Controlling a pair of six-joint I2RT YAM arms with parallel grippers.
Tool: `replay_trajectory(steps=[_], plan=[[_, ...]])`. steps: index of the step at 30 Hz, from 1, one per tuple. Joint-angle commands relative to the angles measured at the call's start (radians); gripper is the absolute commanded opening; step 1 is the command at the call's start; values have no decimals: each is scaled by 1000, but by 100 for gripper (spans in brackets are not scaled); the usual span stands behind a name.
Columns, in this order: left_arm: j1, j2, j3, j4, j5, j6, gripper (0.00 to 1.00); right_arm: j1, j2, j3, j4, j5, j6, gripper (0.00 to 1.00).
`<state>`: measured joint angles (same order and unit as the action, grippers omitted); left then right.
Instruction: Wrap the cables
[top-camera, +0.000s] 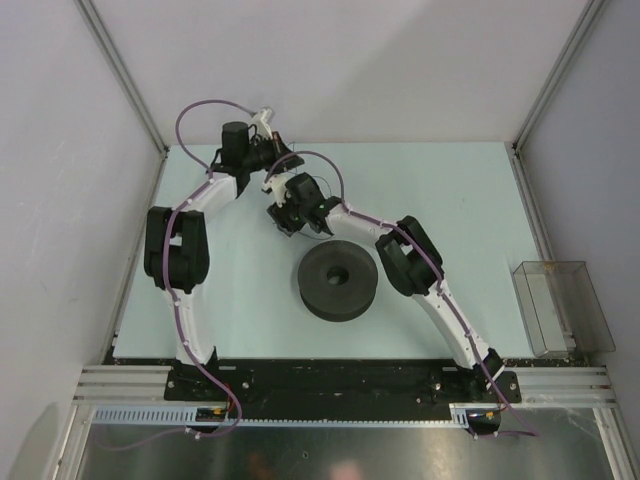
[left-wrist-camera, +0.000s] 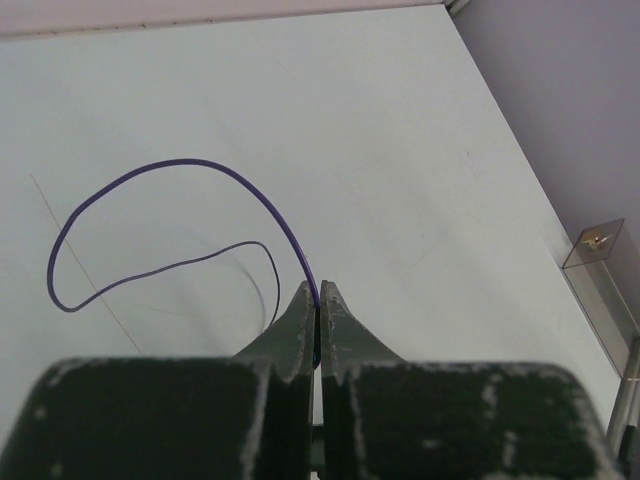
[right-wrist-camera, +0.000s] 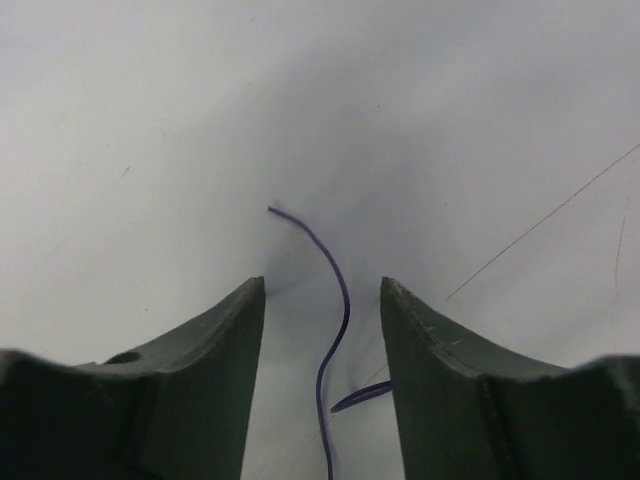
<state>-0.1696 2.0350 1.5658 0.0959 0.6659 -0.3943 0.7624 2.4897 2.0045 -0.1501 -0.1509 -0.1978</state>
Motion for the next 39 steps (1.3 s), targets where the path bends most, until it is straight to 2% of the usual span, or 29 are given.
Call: replay_trajectory(steps=[1,6,8,14,20,28,35,39], plan=[[4,4,33,-15,35,-34,0,-39,66,123,-135,70,36,47],[12,6,37,-14,33,-49,0,-45,69,134,-169,49,21,7],[14,3,38,-14,32,-53,0,-44,37,86,-162,18,13,2],[17,-25,35,-25,22,-46,0,-36,-248,-188,36,-105,8,0],[59,-109,4,-131,-27,39,0,-134,-542,-252,111,-181,109,0],[120,-304,-72,-482,-193,474,0,-457,-844,-291,171,-143,225,0],[225,-453,-153,-728,-256,824,0,-745,-971,-322,241,-120,250,0],[274,-534,-250,-812,-349,1037,0,-887,-1008,-334,289,-112,272,0]])
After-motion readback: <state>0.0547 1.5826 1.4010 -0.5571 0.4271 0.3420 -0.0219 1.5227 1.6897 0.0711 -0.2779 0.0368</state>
